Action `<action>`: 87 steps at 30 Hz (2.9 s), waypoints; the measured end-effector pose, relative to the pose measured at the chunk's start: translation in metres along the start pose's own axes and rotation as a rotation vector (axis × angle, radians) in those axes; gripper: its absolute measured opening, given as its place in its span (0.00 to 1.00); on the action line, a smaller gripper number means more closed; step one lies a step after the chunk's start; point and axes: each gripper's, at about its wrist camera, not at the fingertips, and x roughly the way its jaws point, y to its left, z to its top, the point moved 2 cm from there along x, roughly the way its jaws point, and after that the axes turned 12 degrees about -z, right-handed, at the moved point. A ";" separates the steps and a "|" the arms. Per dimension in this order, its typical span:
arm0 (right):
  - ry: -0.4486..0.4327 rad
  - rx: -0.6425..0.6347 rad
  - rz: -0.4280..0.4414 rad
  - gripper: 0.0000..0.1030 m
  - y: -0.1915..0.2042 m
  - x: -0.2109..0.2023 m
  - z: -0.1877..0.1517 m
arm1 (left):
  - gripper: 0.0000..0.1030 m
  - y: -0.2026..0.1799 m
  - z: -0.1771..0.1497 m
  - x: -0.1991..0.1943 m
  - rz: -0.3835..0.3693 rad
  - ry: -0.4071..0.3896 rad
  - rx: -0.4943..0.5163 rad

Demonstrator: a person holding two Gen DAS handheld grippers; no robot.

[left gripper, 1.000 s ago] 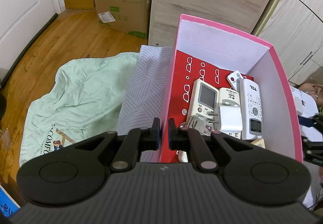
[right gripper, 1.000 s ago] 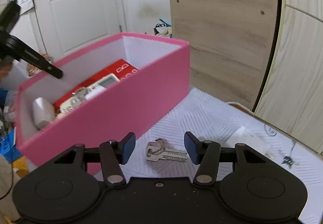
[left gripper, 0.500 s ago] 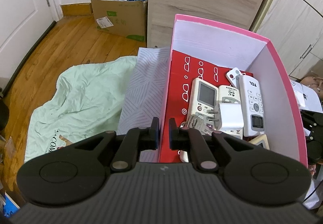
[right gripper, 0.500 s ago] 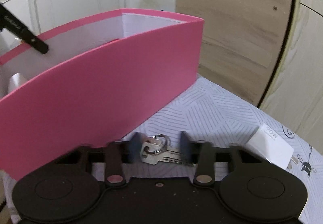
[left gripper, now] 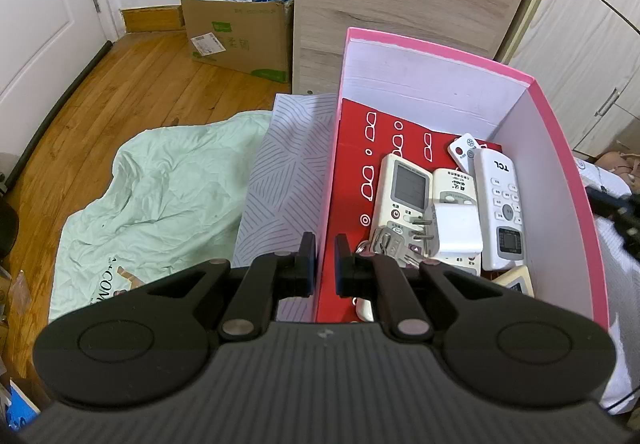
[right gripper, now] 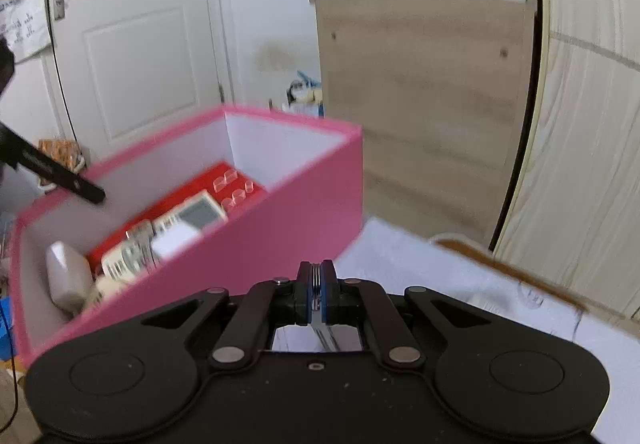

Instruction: Organize rigid objects

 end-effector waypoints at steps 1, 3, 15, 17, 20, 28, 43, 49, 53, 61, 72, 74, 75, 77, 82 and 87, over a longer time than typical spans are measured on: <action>-0.020 0.006 0.006 0.04 0.000 -0.006 0.005 | 0.07 0.000 0.000 0.000 0.000 0.000 -0.001; -0.072 0.012 0.013 0.04 0.002 -0.022 0.016 | 0.07 0.001 0.000 -0.001 -0.001 -0.004 -0.007; -0.187 0.027 0.245 0.04 0.046 -0.085 0.055 | 0.07 0.004 0.000 -0.002 0.003 -0.005 -0.008; -0.150 0.019 0.287 0.04 0.058 -0.078 0.050 | 0.07 0.004 0.000 -0.002 0.003 -0.006 -0.002; -0.113 -0.021 0.347 0.04 0.077 -0.065 0.041 | 0.07 0.007 -0.001 -0.003 -0.003 -0.007 -0.006; 0.062 -0.070 0.373 0.04 0.113 -0.022 0.016 | 0.09 0.001 -0.001 0.000 -0.010 -0.004 -0.009; 0.039 -0.118 0.025 0.54 0.101 -0.017 0.028 | 0.09 0.003 -0.004 0.001 -0.026 -0.007 -0.010; 0.075 0.032 -0.061 0.54 0.043 -0.054 0.056 | 0.09 0.001 -0.005 0.002 -0.014 -0.004 0.000; 0.164 0.124 -0.090 0.58 0.006 -0.064 0.058 | 0.09 0.002 -0.002 0.002 -0.017 0.002 -0.017; 0.240 0.256 -0.227 0.58 -0.069 -0.029 0.020 | 0.09 -0.003 -0.004 0.002 -0.004 -0.002 0.002; 0.375 0.461 -0.180 0.59 -0.106 0.034 -0.032 | 0.09 -0.005 -0.003 0.002 0.005 0.000 0.011; 0.381 0.446 -0.198 0.62 -0.102 0.040 -0.031 | 0.09 -0.005 -0.003 0.002 0.005 0.000 0.012; 0.381 0.448 -0.204 0.63 -0.102 0.041 -0.032 | 0.09 -0.005 -0.003 0.002 0.005 0.000 0.013; 0.383 0.460 -0.216 0.69 -0.100 0.048 -0.031 | 0.09 -0.005 -0.003 0.002 0.004 -0.001 0.010; 0.395 0.419 -0.282 0.70 -0.096 0.070 -0.034 | 0.09 -0.005 -0.002 0.001 0.008 -0.001 0.016; 0.362 0.305 -0.333 0.61 -0.087 0.070 -0.035 | 0.09 -0.005 -0.002 0.002 0.007 -0.001 0.014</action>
